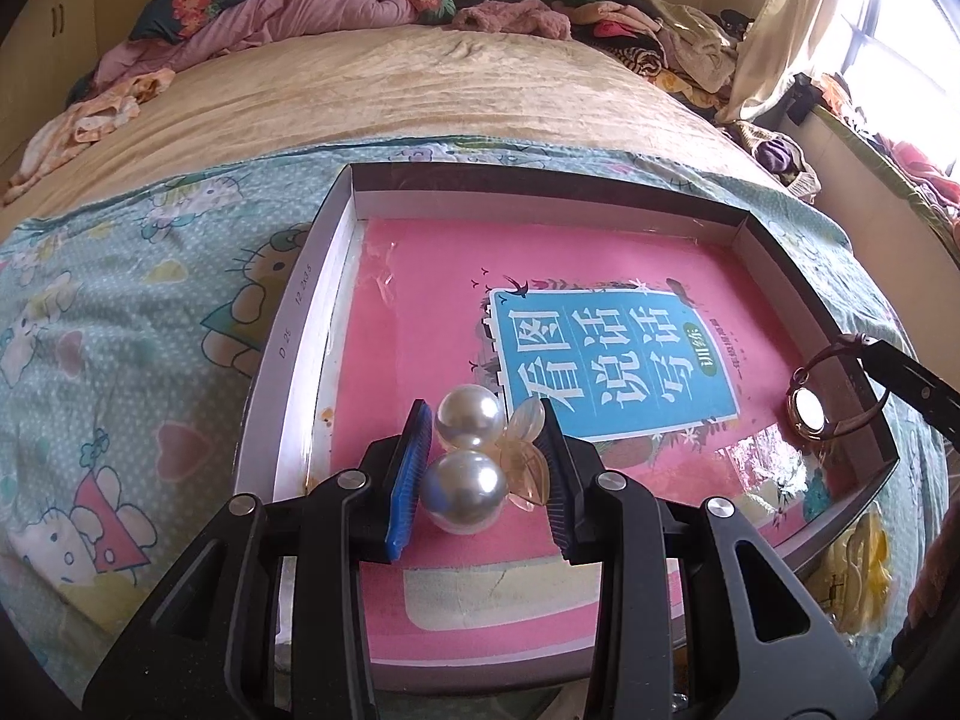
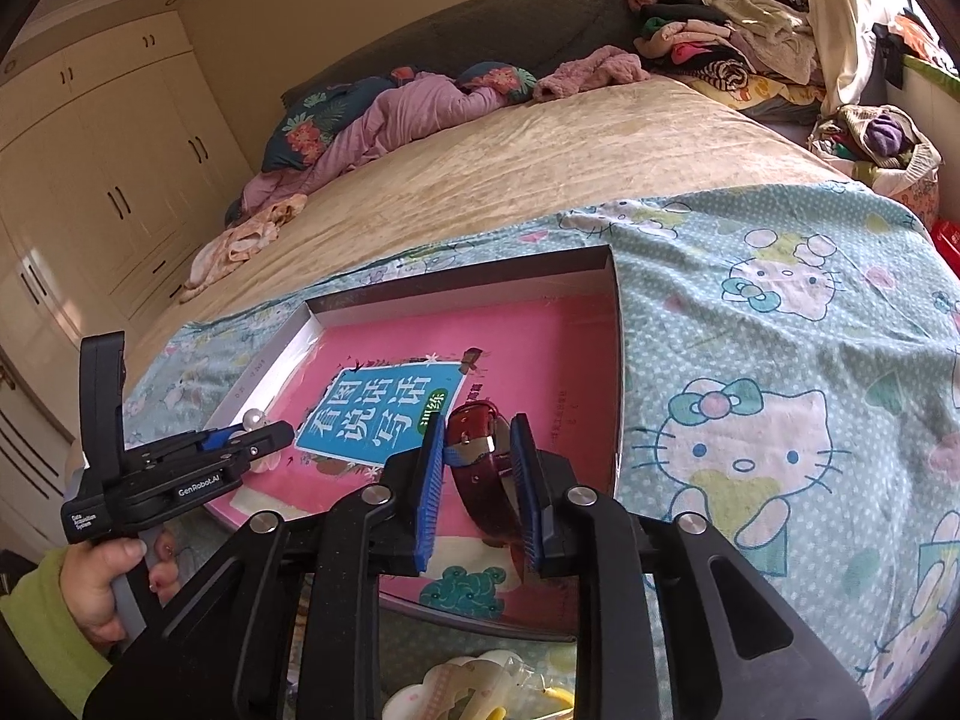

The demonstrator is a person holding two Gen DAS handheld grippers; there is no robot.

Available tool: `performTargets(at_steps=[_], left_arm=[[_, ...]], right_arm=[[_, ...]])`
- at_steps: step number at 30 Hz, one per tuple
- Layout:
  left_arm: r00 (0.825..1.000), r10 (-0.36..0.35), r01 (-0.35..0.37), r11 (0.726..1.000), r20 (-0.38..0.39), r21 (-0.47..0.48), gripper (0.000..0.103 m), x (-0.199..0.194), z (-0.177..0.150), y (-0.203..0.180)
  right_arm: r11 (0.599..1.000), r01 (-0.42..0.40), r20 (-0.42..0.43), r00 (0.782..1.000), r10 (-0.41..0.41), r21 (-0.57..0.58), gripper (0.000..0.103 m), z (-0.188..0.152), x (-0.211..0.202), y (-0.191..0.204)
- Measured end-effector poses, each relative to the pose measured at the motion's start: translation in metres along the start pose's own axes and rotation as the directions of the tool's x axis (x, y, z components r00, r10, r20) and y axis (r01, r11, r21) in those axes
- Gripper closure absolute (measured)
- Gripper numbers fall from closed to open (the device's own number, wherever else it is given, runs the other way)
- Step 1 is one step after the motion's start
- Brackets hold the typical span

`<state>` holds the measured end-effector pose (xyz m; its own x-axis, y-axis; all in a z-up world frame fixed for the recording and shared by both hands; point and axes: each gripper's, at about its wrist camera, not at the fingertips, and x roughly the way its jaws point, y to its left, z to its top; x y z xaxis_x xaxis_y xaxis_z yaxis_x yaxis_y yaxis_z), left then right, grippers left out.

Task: Organize jewelry
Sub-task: 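Open both tools to release the pearls and watch inside the box, then withdraw both tools from the box back toward the loose jewelry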

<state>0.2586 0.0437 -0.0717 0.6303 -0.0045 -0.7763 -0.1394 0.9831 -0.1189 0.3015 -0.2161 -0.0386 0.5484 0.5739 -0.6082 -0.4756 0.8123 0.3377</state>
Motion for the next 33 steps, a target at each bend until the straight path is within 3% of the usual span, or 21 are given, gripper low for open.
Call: performTargets(at_steps=[2, 6, 12, 23, 27, 33], left_arm=[[1.0, 0.004, -0.004, 1.0, 0.0, 0.004, 0.076, 0.0, 0.0, -0.001], [1.0, 0.012, -0.012, 1.0, -0.002, 0.01, 0.076, -0.002, -0.002, -0.003], [1.0, 0.009, -0.009, 1.0, 0.01, 0.017, 0.055, -0.01, -0.003, -0.009], [0.997, 0.017, -0.016, 1.0, 0.077, -0.018, 0.017, -0.05, 0.005, -0.006], [0.994, 0.027, -0.024, 0.999, 0.106, -0.025, 0.01, -0.068, 0.008, -0.006], [0.99, 0.009, -0.005, 1.0, 0.139, -0.027, 0.01, -0.093, 0.009, -0.008]], right_arm=[[1.0, 0.007, 0.017, 1.0, -0.007, 0.0, 0.052, 0.0, -0.006, 0.0], [1.0, 0.004, 0.035, 0.999, -0.004, 0.016, 0.044, 0.002, -0.013, -0.003], [0.999, 0.003, 0.072, 0.997, -0.006, 0.039, 0.029, 0.006, -0.027, -0.007], [0.999, 0.003, 0.13, 0.992, -0.007, 0.038, 0.017, 0.009, -0.058, -0.001], [0.999, 0.002, 0.152, 0.988, -0.01, 0.053, 0.016, 0.006, -0.074, 0.0], [0.997, -0.006, 0.164, 0.986, -0.007, 0.083, 0.016, -0.003, -0.099, 0.002]])
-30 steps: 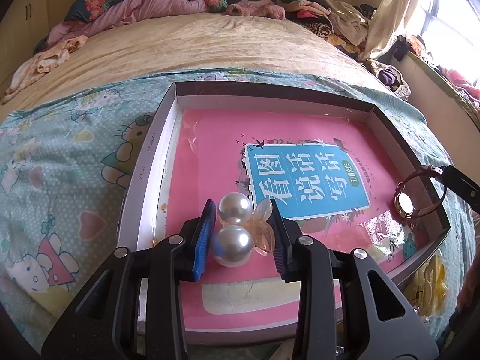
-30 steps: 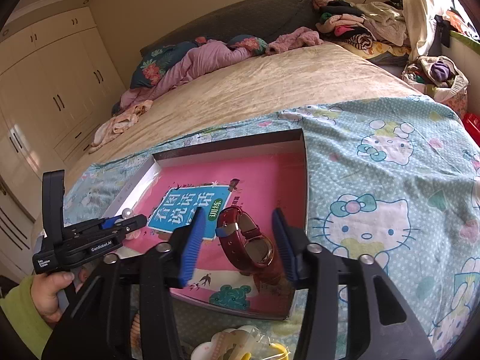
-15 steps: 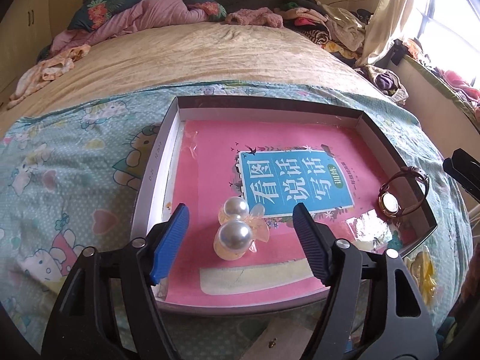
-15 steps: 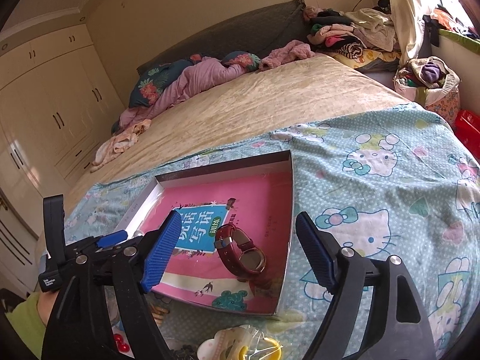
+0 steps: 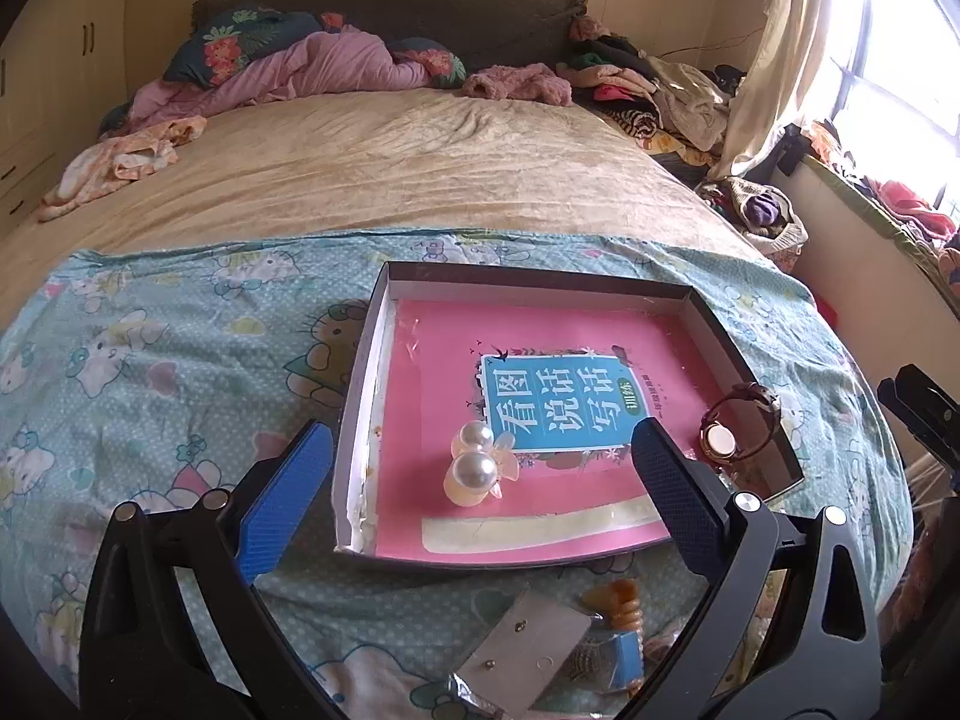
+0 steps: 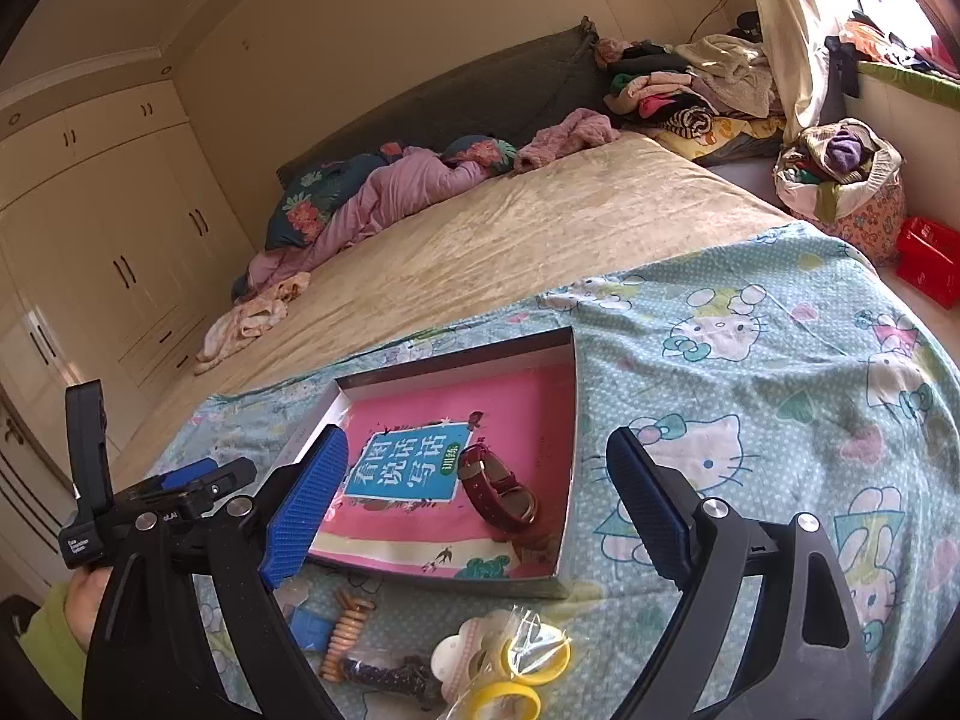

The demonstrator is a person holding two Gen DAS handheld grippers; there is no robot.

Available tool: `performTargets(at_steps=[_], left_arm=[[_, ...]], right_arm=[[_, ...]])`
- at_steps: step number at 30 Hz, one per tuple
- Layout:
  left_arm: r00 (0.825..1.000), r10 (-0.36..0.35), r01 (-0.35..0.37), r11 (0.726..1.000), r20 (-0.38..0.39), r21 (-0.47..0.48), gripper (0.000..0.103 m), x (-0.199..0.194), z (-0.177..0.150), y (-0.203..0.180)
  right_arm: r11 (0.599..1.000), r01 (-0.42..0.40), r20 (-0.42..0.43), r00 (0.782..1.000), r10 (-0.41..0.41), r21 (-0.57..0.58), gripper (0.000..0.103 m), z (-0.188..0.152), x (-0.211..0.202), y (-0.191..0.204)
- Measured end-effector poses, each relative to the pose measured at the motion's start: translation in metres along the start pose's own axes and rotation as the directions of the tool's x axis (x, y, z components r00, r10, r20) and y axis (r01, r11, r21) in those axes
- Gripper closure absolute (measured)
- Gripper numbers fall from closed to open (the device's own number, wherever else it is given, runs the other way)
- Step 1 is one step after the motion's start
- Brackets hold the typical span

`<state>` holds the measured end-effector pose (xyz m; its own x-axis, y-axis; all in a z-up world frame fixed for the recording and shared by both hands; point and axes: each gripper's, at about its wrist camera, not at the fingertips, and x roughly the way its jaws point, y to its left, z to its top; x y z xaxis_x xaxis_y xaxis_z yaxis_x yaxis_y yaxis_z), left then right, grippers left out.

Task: Organize jewelry
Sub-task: 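Withdraw both tools from the box back toward the loose jewelry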

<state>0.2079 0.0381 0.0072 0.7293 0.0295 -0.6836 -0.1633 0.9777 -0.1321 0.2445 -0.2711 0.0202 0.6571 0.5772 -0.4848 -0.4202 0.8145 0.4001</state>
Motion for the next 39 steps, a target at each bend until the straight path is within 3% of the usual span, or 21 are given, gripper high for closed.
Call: performTargets(at_steps=[24, 39], left_arm=[[0.992, -0.046, 0.043, 0.999, 0.119, 0.022, 0.01, -0.091, -0.013, 0.006], [0.992, -0.061, 0.056, 0.997, 0.107, 0.047, 0.01, -0.111, -0.039, 0.011]], right_arm=[[0.998, 0.01, 0.058, 0.998, -0.006, -0.067, 0.016, -0.012, -0.084, 0.058], [0.998, 0.015, 0.013, 1.0, -0.014, -0.062, 0.016, -0.035, -0.097, 0.064]])
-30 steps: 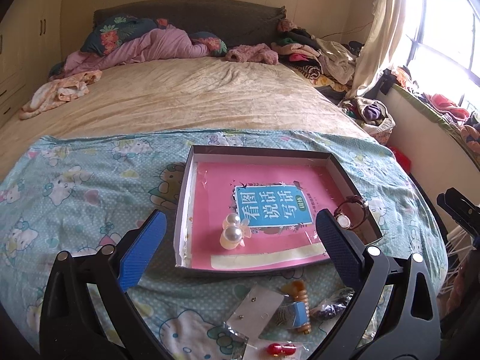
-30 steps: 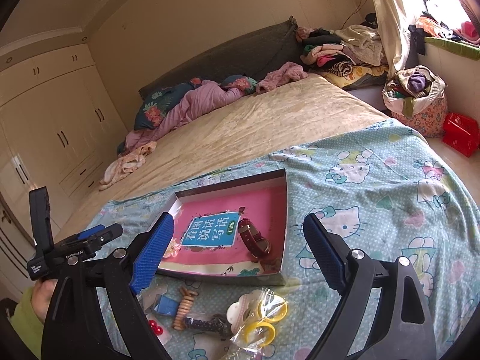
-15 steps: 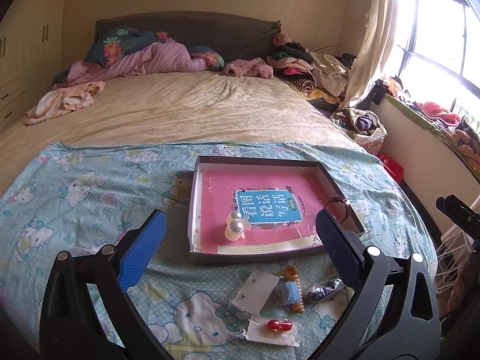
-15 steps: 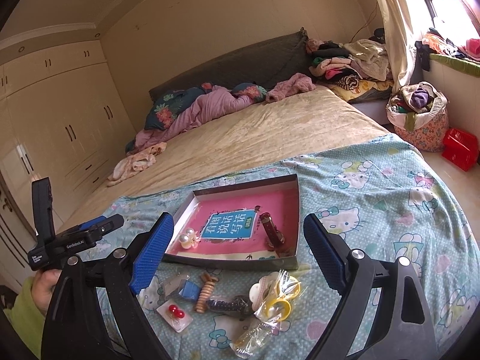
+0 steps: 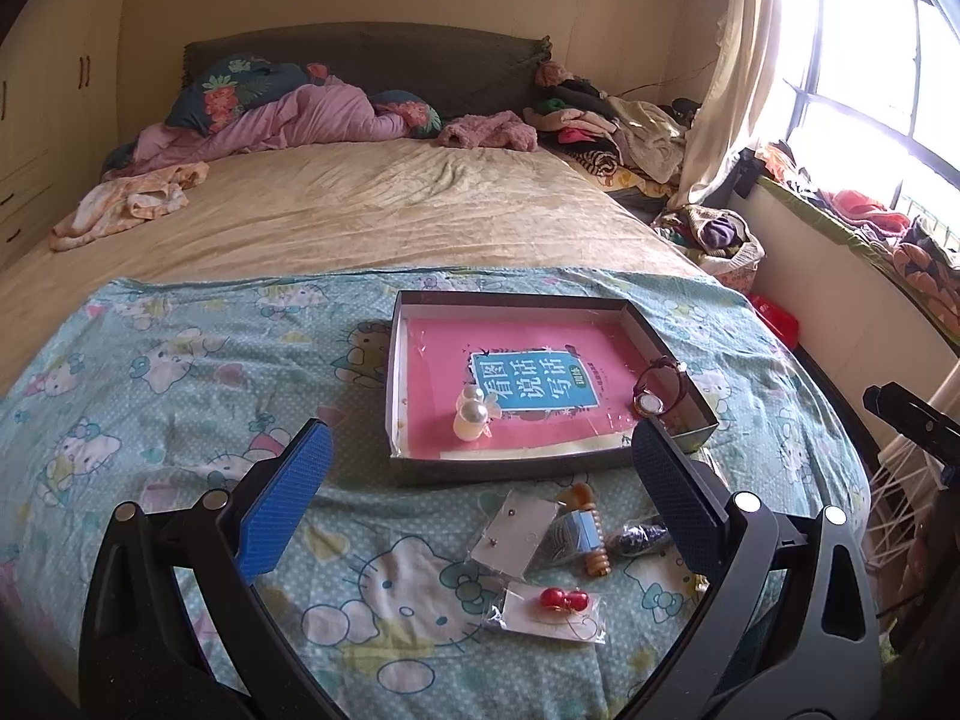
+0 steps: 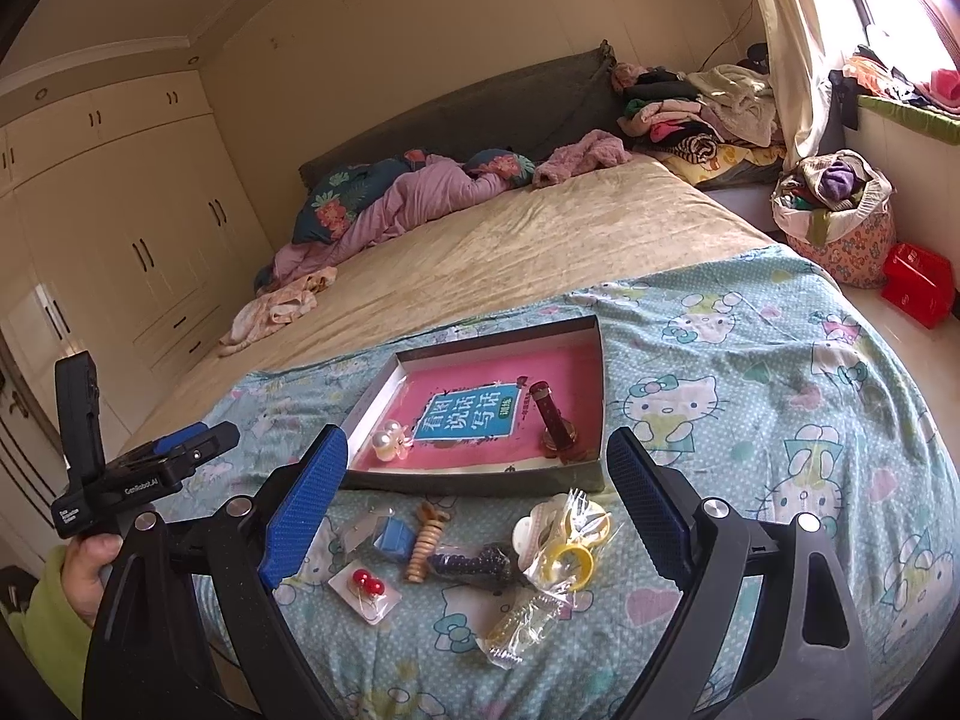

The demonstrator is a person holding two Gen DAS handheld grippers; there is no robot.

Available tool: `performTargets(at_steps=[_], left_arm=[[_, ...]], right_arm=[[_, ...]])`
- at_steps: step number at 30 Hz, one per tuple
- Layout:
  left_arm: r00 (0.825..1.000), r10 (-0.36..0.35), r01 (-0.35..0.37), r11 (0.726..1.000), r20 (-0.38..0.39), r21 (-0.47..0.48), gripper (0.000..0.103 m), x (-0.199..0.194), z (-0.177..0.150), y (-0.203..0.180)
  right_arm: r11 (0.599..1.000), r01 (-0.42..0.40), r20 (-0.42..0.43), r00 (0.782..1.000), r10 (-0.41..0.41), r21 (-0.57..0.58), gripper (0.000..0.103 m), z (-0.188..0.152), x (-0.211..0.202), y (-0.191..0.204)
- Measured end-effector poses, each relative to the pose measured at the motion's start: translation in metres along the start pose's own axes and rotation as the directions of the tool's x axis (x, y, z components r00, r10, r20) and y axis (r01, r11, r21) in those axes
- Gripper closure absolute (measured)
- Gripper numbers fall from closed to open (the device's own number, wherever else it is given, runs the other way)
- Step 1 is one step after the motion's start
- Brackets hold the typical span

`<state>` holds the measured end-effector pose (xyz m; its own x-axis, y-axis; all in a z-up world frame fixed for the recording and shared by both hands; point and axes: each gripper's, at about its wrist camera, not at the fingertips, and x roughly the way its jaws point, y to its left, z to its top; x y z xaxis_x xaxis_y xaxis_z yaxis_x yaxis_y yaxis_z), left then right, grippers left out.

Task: Organize jewelry
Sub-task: 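Withdraw both tools from the box back toward the loose jewelry, then grasp the clear bag of gold jewelry with the right tool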

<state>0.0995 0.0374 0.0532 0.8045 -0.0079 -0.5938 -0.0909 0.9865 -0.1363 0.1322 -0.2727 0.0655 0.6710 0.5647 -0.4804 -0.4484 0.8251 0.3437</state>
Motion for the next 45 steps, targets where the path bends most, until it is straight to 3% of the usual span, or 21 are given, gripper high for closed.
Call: performTargets(at_steps=[8, 20, 32, 45], left_arm=[[1.0, -0.007, 0.007, 1.0, -0.014, 0.016, 0.01, -0.004, -0.012, -0.001], [0.996, -0.023, 0.027, 0.999, -0.083, 0.047, 0.01, 0.006, -0.039, -0.009], [0.988, -0.028, 0.04, 0.997, -0.153, 0.073, 0.01, 0.019, -0.066, -0.014], [0.972, -0.023, 0.053, 0.991, -0.235, 0.124, 0.01, 0.049, -0.097, -0.026]], right_arm=[[1.0, 0.002, -0.038, 0.999, -0.002, -0.01, 0.016, -0.015, 0.0, 0.004], [1.0, 0.009, -0.172, 0.985, -0.009, -0.002, 0.016, -0.052, 0.022, 0.006], [0.999, 0.047, -0.295, 0.954, -0.052, -0.024, 0.016, -0.083, 0.059, 0.01], [0.992, 0.127, -0.423, 0.897, -0.124, -0.021, 0.018, -0.106, 0.101, -0.006]])
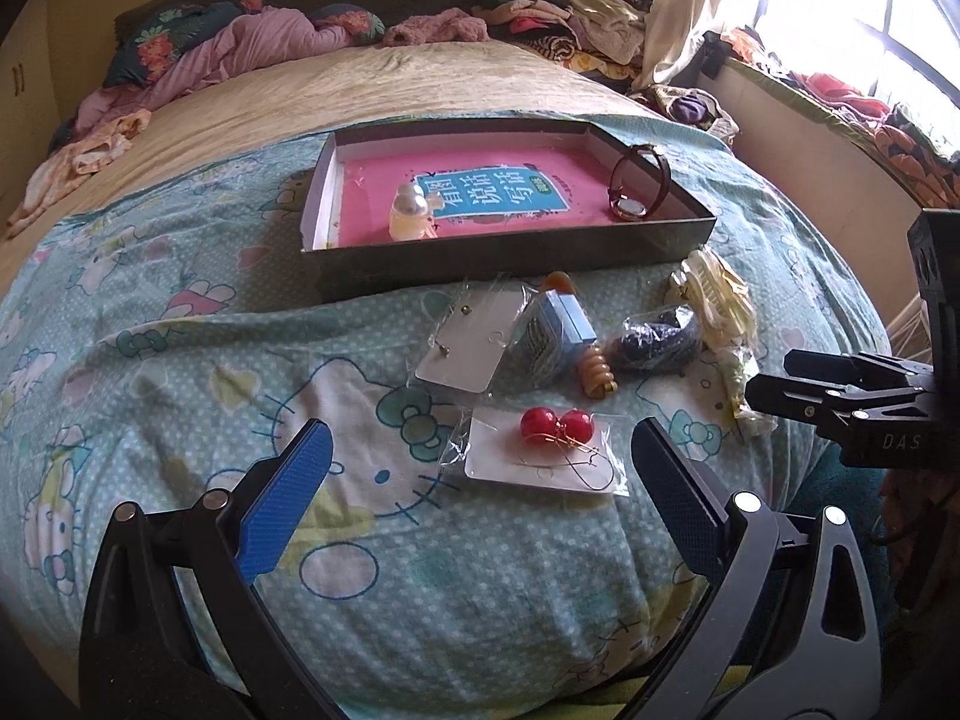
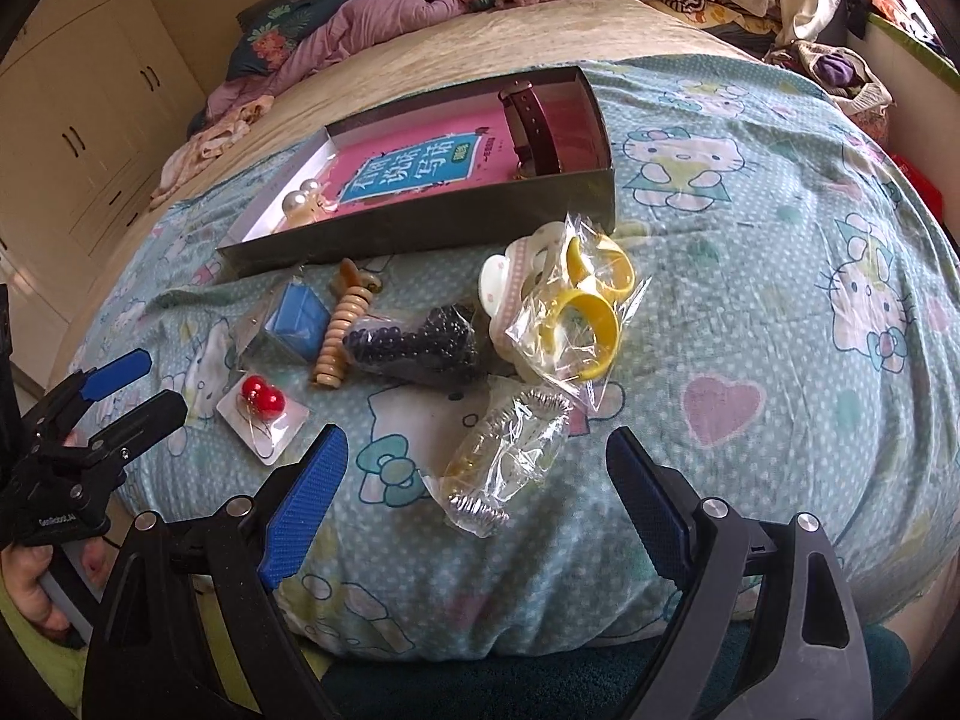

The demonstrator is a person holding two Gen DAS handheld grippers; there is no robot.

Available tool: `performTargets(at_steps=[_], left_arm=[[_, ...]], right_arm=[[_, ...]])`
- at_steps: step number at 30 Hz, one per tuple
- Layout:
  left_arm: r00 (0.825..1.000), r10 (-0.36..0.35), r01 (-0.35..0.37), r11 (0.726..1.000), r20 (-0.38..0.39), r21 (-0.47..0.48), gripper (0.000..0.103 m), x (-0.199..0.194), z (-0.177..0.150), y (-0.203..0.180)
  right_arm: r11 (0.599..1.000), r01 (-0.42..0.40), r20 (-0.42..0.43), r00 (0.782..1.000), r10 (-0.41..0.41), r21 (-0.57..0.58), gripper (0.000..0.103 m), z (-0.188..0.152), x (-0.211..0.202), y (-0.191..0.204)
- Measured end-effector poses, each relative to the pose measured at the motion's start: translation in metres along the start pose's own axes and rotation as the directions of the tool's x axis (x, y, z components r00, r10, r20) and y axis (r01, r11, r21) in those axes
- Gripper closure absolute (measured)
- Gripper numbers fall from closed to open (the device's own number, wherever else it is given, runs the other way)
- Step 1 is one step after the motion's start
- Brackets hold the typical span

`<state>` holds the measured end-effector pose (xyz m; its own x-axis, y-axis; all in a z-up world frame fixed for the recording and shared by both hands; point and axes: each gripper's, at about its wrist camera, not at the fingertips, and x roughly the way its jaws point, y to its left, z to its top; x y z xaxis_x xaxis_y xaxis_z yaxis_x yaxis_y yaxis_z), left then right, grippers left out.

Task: Organize jewelry
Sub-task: 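Grasp the clear bag of gold jewelry with the right tool, then grasp the card of red bead earrings with the left tool while the right tool holds the bag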

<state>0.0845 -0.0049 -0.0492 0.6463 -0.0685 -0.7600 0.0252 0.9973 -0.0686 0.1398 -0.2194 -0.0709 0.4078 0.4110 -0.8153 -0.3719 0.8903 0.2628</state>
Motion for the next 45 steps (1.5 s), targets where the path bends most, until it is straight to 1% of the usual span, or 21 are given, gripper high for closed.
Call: performTargets(at_steps=[3, 6, 8, 9, 11, 12, 13, 14, 18, 22, 24, 25, 27, 29, 30, 32, 37, 45], left_arm=[[1.0, -0.012, 0.012, 1.0, -0.02, -0.001, 0.01, 0.009, -0.004, -0.001], [0.999, -0.017, 0.017, 1.0, -0.034, 0.007, 0.01, 0.017, -0.006, -0.003], [0.999, -0.027, 0.028, 1.0, -0.046, 0.008, 0.01, 0.021, -0.006, -0.003], [0.998, -0.034, 0.035, 0.999, -0.053, 0.009, 0.01, 0.024, -0.007, -0.004], [0.997, -0.036, 0.037, 0.999, -0.064, 0.012, 0.01, 0.03, -0.008, -0.006], [0.997, -0.042, 0.043, 0.999, -0.067, 0.016, 0.01, 0.032, -0.008, -0.006], [0.996, -0.045, 0.046, 0.999, -0.071, 0.02, 0.01, 0.036, -0.008, -0.007], [0.996, -0.044, 0.046, 0.999, -0.077, 0.023, 0.01, 0.04, -0.009, -0.008], [0.994, -0.054, 0.057, 0.998, -0.097, 0.028, 0.01, 0.051, -0.01, -0.01], [0.995, -0.063, 0.065, 0.997, -0.079, 0.032, 0.01, 0.054, -0.008, -0.007], [0.995, -0.067, 0.069, 0.997, -0.076, 0.027, 0.01, 0.055, -0.008, -0.006], [0.995, -0.065, 0.067, 0.997, -0.072, 0.029, 0.012, 0.056, -0.007, -0.007], [0.995, -0.072, 0.075, 0.997, -0.066, 0.033, 0.02, 0.055, -0.007, -0.008], [0.994, -0.086, 0.088, 0.995, -0.064, 0.04, 0.035, 0.054, -0.006, -0.01], [0.995, -0.084, 0.087, 0.995, -0.061, 0.051, 0.036, 0.053, -0.006, -0.013], [0.996, -0.073, 0.077, 0.995, -0.058, 0.071, 0.037, 0.052, -0.007, -0.016], [0.995, -0.089, 0.092, 0.994, -0.042, 0.057, 0.04, 0.041, -0.008, -0.014], [0.994, -0.105, 0.103, 0.994, 0.03, 0.047, 0.04, 0.009, 0.0, -0.011]], right_arm=[[1.0, 0.018, -0.041, 0.999, -0.017, 0.003, 0.025, 0.0, 0.012, -0.002], [0.999, 0.035, -0.06, 0.998, -0.035, -0.004, 0.026, 0.001, 0.02, 0.0], [0.999, 0.041, -0.065, 0.997, -0.042, -0.013, 0.03, 0.003, 0.023, 0.001], [0.999, 0.042, -0.067, 0.997, -0.043, -0.018, 0.035, 0.003, 0.024, 0.001], [0.998, 0.047, -0.077, 0.996, -0.049, -0.031, 0.04, 0.003, 0.028, 0.003], [0.999, 0.03, -0.076, 0.997, -0.032, -0.035, 0.049, 0.002, 0.028, 0.003], [0.999, -0.003, -0.076, 0.997, 0.001, -0.037, 0.062, 0.001, 0.028, 0.003], [0.999, -0.038, -0.077, 0.996, 0.035, -0.037, 0.064, 0.0, 0.027, 0.003], [0.994, -0.097, -0.045, 0.995, 0.094, -0.054, 0.065, -0.001, 0.019, 0.005], [0.988, -0.141, 0.002, 0.99, 0.142, -0.065, 0.066, -0.004, 0.006, 0.007], [0.987, -0.15, 0.013, 0.988, 0.151, -0.062, 0.066, -0.004, 0.0, 0.006], [0.986, -0.157, 0.022, 0.987, 0.159, -0.061, 0.066, -0.003, -0.003, 0.005], [0.985, -0.165, 0.039, 0.985, 0.167, -0.059, 0.066, -0.001, -0.009, 0.005], [0.983, -0.172, 0.052, 0.983, 0.176, -0.06, 0.066, -0.001, -0.014, 0.005], [0.983, -0.174, 0.06, 0.982, 0.177, -0.06, 0.066, 0.0, -0.017, 0.005], [0.982, -0.178, 0.074, 0.98, 0.182, -0.062, 0.066, 0.0, -0.021, 0.005], [0.98, -0.189, 0.107, 0.975, 0.195, -0.066, 0.066, 0.003, -0.033, 0.005], [0.976, -0.202, 0.154, 0.965, 0.212, -0.075, 0.066, 0.009, -0.043, 0.007]])
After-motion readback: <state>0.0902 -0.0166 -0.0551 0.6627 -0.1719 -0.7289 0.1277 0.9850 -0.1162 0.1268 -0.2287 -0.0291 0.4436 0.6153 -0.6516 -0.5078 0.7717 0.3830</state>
